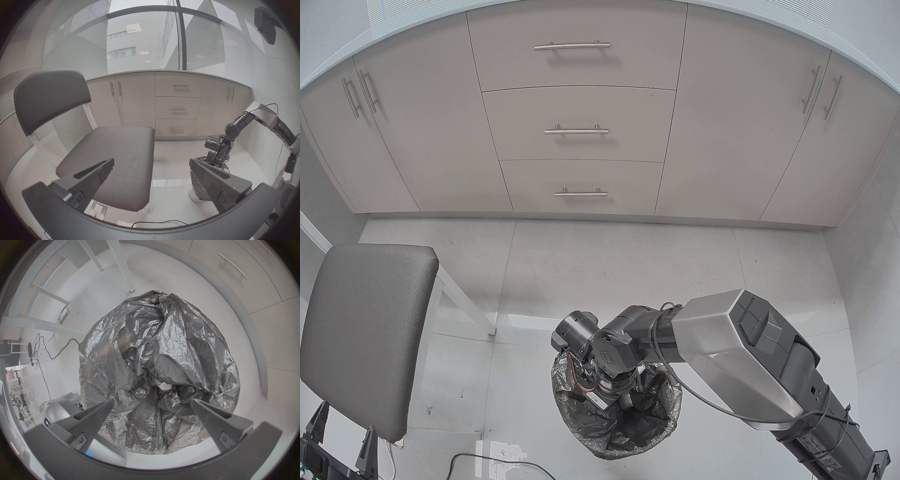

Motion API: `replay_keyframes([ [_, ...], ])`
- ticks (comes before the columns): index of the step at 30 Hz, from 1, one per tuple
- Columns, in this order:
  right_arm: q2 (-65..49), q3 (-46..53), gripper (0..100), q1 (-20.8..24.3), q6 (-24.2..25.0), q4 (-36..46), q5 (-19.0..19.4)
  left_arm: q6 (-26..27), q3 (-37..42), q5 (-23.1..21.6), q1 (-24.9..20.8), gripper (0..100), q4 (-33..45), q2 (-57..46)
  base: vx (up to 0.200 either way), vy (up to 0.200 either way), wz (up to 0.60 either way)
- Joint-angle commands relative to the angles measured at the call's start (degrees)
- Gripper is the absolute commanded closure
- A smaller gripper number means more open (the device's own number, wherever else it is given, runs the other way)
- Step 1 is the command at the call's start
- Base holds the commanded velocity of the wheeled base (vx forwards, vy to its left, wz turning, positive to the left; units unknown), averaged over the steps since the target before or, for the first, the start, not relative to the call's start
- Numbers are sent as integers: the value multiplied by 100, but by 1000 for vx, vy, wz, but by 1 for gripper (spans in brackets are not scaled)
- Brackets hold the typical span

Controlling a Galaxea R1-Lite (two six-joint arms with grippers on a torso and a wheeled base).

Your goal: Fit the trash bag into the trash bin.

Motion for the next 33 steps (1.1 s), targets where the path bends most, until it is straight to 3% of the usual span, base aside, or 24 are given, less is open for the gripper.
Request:
replay_keyframes([
  [1, 60, 1, 0, 1, -4, -1, -1, 0, 66, 0, 0, 0, 1, -93, 0, 0, 0],
  [14, -397, 1, 0, -61, -22, -142, -18, 0, 66, 0, 0, 0, 1, -93, 0, 0, 0],
  [33, -484, 1, 0, -1247, -4, 69, -18, 0, 66, 0, 0, 0, 1, -93, 0, 0, 0],
])
